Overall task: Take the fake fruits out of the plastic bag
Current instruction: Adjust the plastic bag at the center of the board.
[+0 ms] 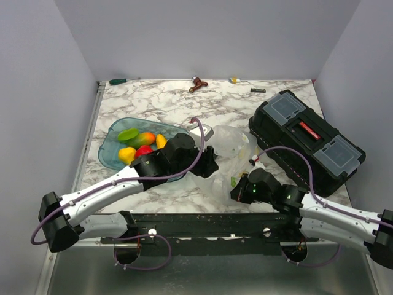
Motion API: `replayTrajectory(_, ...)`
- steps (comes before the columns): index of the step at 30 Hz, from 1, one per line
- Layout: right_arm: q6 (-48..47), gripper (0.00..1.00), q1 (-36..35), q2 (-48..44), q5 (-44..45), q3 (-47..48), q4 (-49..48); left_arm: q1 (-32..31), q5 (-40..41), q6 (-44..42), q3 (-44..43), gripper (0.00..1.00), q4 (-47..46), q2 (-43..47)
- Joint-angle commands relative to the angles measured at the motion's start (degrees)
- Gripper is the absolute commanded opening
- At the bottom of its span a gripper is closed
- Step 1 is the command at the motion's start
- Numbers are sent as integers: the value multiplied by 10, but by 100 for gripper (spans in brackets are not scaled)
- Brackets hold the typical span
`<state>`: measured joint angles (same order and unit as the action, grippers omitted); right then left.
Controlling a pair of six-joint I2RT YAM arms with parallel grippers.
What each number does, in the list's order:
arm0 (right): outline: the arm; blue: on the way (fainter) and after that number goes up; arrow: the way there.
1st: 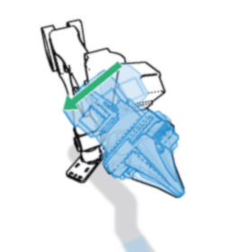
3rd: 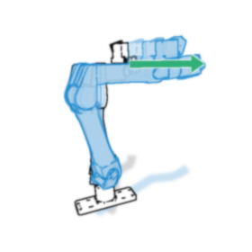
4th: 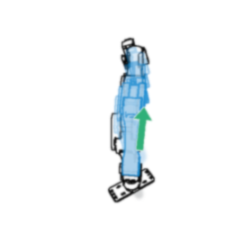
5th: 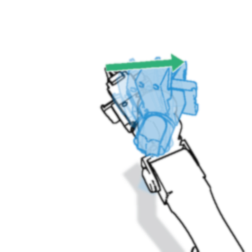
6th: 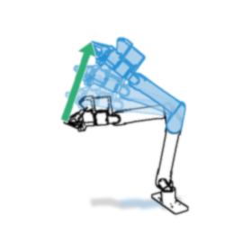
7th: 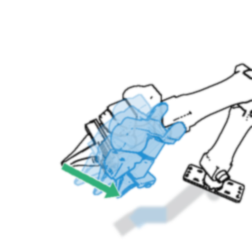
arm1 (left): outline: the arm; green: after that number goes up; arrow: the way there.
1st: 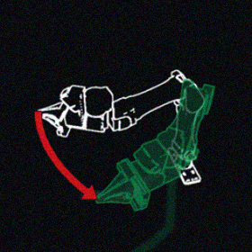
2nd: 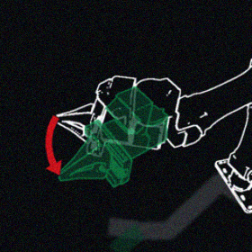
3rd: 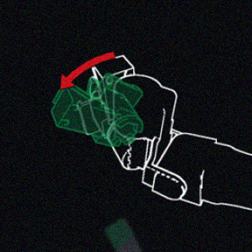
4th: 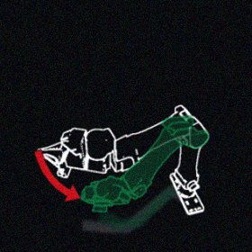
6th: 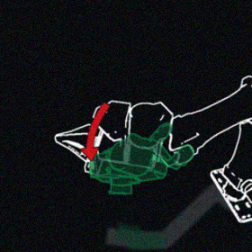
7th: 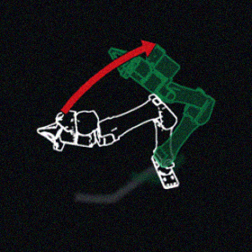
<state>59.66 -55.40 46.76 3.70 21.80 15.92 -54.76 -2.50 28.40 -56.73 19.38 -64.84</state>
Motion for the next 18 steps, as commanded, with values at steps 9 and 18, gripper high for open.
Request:
replayTrajectory(9,-10,1,0,-26,2,10,2,-18,139,-35,-44,35,26,-183)
replayTrajectory(18,-6,1,0,-33,-3,4,-1,-17,233,-53,-99,45,33,-289)
